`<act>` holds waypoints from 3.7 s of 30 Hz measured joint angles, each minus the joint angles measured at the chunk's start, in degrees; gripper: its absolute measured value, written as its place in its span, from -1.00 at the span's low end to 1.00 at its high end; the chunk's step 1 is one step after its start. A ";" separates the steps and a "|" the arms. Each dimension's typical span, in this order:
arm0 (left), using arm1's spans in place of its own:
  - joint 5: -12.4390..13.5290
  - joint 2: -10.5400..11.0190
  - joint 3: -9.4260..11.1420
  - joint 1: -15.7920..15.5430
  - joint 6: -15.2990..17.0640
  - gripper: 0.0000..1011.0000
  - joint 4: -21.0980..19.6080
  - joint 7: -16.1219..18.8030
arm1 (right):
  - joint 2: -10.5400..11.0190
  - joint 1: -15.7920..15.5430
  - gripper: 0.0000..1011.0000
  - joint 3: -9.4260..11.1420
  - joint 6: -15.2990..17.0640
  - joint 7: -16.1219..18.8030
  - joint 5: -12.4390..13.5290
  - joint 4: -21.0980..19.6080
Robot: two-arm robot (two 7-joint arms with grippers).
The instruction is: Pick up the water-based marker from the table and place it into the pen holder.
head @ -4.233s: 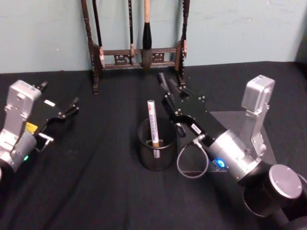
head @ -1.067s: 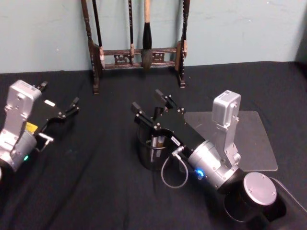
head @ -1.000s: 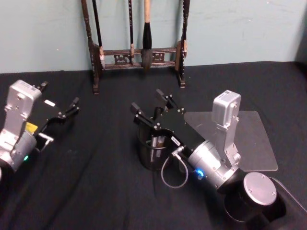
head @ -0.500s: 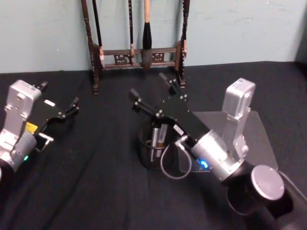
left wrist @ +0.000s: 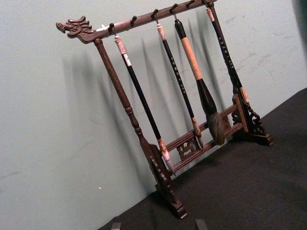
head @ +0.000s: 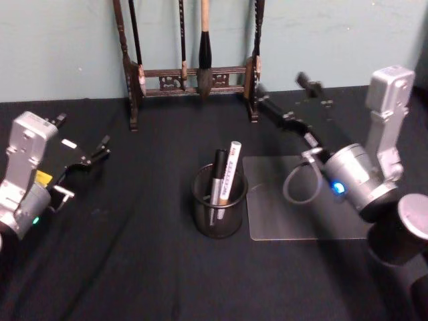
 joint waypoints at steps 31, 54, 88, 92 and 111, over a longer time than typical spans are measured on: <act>0.00 0.00 0.00 0.00 0.00 0.98 0.00 0.00 | 4.26 -1.46 0.98 2.09 10.28 -7.09 -16.48 7.37; 0.00 0.00 0.00 0.00 0.00 0.98 0.00 0.00 | 4.45 -1.41 0.98 2.08 10.17 -7.05 -16.36 6.98; 0.00 0.00 0.00 0.00 0.00 0.98 0.00 0.00 | 4.49 -1.41 0.98 2.08 10.14 -7.03 -16.30 6.93; 0.00 0.00 0.00 0.00 0.00 0.98 0.00 0.00 | 4.49 -1.41 0.98 2.08 10.13 -7.03 -16.30 6.92; 0.00 0.00 0.00 0.00 0.00 0.98 0.00 0.00 | 4.49 -1.41 0.98 2.08 10.14 -7.03 -16.30 6.93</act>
